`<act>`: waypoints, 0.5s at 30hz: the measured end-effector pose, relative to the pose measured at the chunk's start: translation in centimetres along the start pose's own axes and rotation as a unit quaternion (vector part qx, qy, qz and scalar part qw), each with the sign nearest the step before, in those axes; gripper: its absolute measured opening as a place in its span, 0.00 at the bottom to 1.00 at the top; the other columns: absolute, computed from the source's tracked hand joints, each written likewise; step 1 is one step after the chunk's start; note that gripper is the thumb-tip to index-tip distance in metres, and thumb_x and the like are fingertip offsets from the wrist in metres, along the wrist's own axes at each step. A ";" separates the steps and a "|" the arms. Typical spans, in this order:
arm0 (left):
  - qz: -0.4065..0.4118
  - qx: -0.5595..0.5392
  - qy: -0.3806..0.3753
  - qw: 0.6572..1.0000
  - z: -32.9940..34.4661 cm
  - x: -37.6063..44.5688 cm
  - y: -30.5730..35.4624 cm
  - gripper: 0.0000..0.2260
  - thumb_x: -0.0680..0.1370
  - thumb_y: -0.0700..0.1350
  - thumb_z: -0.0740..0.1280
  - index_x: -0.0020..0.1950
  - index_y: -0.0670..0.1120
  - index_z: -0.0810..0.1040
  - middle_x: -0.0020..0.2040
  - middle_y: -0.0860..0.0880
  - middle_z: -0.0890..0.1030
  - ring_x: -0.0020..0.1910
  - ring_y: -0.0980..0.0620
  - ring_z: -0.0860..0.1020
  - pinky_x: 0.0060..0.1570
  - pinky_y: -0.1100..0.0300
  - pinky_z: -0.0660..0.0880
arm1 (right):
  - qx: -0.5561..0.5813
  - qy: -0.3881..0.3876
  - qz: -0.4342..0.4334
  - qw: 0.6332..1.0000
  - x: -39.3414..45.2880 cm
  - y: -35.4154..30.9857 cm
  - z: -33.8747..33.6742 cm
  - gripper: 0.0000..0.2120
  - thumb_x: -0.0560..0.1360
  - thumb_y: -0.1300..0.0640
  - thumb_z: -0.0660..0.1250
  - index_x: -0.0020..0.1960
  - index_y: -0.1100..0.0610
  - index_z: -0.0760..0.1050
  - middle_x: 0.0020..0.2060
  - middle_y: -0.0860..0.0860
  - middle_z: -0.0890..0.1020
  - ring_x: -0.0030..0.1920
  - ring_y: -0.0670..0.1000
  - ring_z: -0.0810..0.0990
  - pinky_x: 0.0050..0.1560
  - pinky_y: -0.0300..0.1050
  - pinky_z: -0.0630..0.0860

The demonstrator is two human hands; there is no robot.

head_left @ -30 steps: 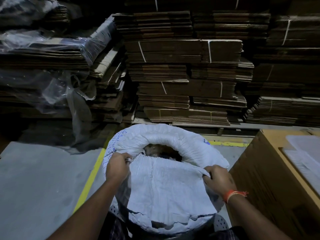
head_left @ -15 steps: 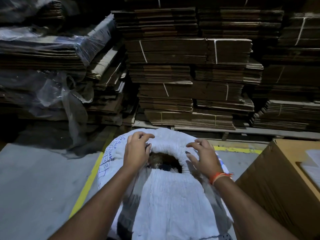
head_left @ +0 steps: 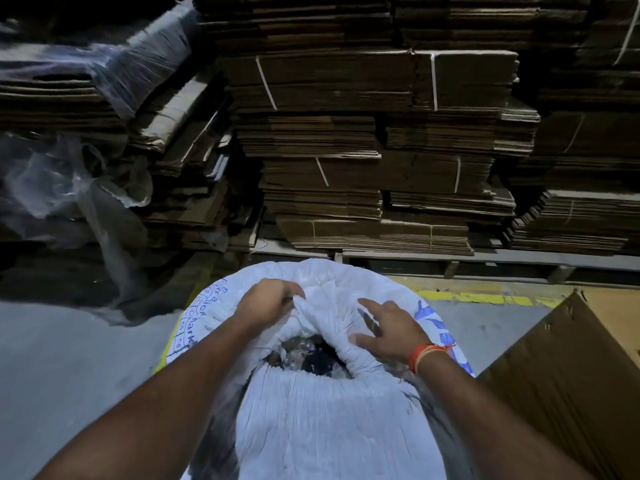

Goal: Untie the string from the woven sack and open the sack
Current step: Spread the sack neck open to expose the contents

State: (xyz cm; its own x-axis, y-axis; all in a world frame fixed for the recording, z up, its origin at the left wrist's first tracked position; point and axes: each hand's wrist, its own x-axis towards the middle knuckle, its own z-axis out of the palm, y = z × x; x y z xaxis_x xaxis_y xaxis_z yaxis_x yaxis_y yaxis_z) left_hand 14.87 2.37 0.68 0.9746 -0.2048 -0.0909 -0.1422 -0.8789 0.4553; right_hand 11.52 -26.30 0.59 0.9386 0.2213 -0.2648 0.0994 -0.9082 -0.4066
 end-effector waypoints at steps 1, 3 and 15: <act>-0.004 -0.013 0.017 1.000 0.1 0.2 0.1 0.13 0.77 0.40 0.66 0.50 0.58 0.85 0.48 0.56 0.88 0.50 0.52 0.85 0.50 0.55 0.82 | 0.031 -0.022 0.000 0.999 -0.1 0.1 0.3 0.41 0.72 0.34 0.72 0.80 0.43 0.62 0.62 0.55 0.78 0.57 0.54 0.79 0.58 0.47 0.77; -0.015 -0.024 0.041 0.999 0.4 0.7 0.4 0.13 0.76 0.40 0.66 0.48 0.57 0.86 0.46 0.56 0.88 0.48 0.53 0.84 0.48 0.55 0.82 | 0.098 -0.049 0.006 0.994 -0.3 -0.1 1.1 0.36 0.72 0.41 0.76 0.77 0.45 0.68 0.57 0.50 0.80 0.47 0.47 0.79 0.50 0.42 0.78; -0.101 -0.001 0.169 0.980 0.4 1.6 -0.1 0.13 0.75 0.40 0.67 0.50 0.56 0.86 0.46 0.53 0.88 0.48 0.47 0.85 0.44 0.54 0.83 | -0.061 0.131 0.074 0.987 0.7 0.8 1.3 0.09 0.80 0.52 0.64 0.52 0.52 0.83 0.48 0.53 0.83 0.57 0.58 0.78 0.55 0.47 0.75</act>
State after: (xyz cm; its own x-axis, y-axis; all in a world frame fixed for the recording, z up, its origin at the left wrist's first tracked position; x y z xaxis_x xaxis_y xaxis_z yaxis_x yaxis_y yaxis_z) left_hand 16.35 1.97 0.12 0.9846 0.1277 0.1197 0.0590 -0.8861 0.4597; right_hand 11.86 -26.43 -1.02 0.9974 -0.0027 -0.0725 -0.0221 -0.9631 -0.2681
